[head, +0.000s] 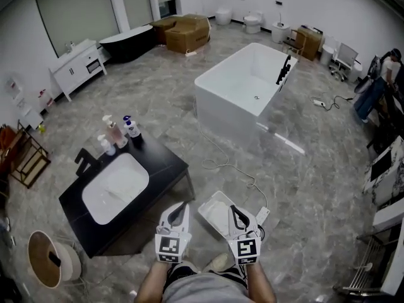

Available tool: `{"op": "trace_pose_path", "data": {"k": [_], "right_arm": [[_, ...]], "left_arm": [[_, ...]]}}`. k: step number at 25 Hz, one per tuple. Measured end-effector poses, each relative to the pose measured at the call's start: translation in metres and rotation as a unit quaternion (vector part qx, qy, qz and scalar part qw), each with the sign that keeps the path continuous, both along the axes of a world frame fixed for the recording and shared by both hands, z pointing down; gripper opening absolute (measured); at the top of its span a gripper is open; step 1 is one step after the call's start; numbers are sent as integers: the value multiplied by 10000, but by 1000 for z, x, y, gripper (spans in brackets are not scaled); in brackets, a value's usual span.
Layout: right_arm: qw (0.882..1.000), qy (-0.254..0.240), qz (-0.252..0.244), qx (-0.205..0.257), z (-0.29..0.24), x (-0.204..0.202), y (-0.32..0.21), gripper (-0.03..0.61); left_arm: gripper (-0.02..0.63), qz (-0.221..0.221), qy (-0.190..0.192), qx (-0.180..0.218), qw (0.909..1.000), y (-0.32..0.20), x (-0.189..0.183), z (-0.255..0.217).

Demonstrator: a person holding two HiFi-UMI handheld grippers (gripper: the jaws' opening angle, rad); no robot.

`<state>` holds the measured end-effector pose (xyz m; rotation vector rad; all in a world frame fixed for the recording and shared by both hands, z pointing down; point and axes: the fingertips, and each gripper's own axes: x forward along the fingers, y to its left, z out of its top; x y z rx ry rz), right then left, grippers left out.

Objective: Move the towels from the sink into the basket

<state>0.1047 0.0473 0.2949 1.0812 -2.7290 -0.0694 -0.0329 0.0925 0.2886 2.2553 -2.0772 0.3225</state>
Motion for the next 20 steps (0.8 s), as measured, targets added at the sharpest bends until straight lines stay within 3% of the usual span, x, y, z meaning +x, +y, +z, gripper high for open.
{"op": "trace_pose_path", "data": {"k": [11, 20], "right_arm": [[9924, -138, -1222, -46, 0, -104, 20, 2], [9826, -189, -1838, -180, 0, -229, 40, 2]], "left_arm": [[9, -1081, -90, -73, 9941, 40, -82, 1], [9, -1595, -87, -127, 9871, 68, -197, 3]]}}
